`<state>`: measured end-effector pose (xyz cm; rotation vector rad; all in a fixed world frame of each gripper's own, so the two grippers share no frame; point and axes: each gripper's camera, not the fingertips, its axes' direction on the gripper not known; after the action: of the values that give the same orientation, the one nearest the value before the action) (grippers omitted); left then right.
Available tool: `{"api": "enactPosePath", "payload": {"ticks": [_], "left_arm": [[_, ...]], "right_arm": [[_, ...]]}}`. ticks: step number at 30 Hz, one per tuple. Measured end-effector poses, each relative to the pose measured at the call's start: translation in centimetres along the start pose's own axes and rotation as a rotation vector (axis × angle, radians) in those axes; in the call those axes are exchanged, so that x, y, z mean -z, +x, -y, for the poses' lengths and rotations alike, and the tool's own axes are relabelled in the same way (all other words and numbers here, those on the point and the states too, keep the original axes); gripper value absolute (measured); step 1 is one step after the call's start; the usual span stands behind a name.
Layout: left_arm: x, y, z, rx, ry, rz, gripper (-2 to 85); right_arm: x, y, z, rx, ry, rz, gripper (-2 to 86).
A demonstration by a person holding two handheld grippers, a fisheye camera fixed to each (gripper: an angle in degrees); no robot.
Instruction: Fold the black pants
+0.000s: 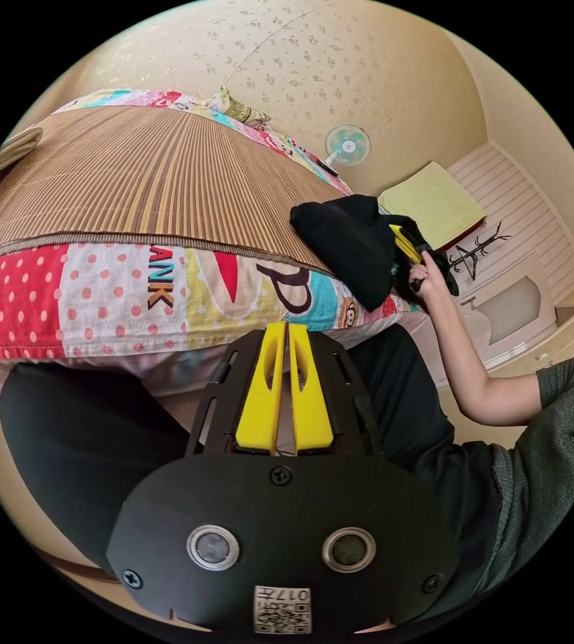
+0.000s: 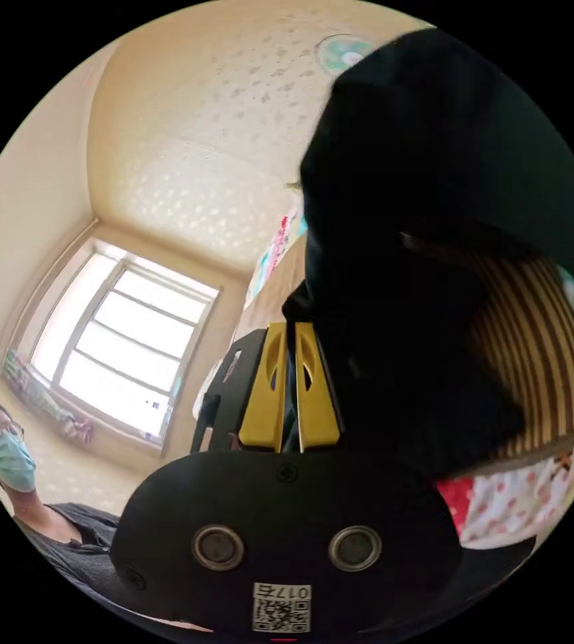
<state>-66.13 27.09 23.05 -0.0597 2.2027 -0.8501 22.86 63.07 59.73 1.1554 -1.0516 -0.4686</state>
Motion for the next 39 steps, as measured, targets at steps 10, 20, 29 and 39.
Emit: {"api": "enactPosePath", "payload": {"ticks": [10, 20, 29, 39], "left_arm": [[-3.3, -1.9, -1.9, 0.033, 0.009, -0.024, -1.0], [-7.0, -2.2, -3.3, 0.05, -0.028, 0.004, 0.8], [-12.0, 7.7, 7.4, -0.233, -0.153, -0.225, 17.0], [-28.0, 14.7, 20.9, -0.151, -0.339, -0.238, 7.9]], "right_arm": [[4.8, -14.1, 1.4, 0.415, 0.097, 0.403, 1.7], [24.2, -2.8, -2.3, -0.094, 0.383, -0.475, 5.7], [25.3, -0.8, -7.9, -0.031, 0.207, -0.394, 6.7], [15.5, -4.8, -5.6, -0.01, 0.007, -0.166, 16.0]]}}
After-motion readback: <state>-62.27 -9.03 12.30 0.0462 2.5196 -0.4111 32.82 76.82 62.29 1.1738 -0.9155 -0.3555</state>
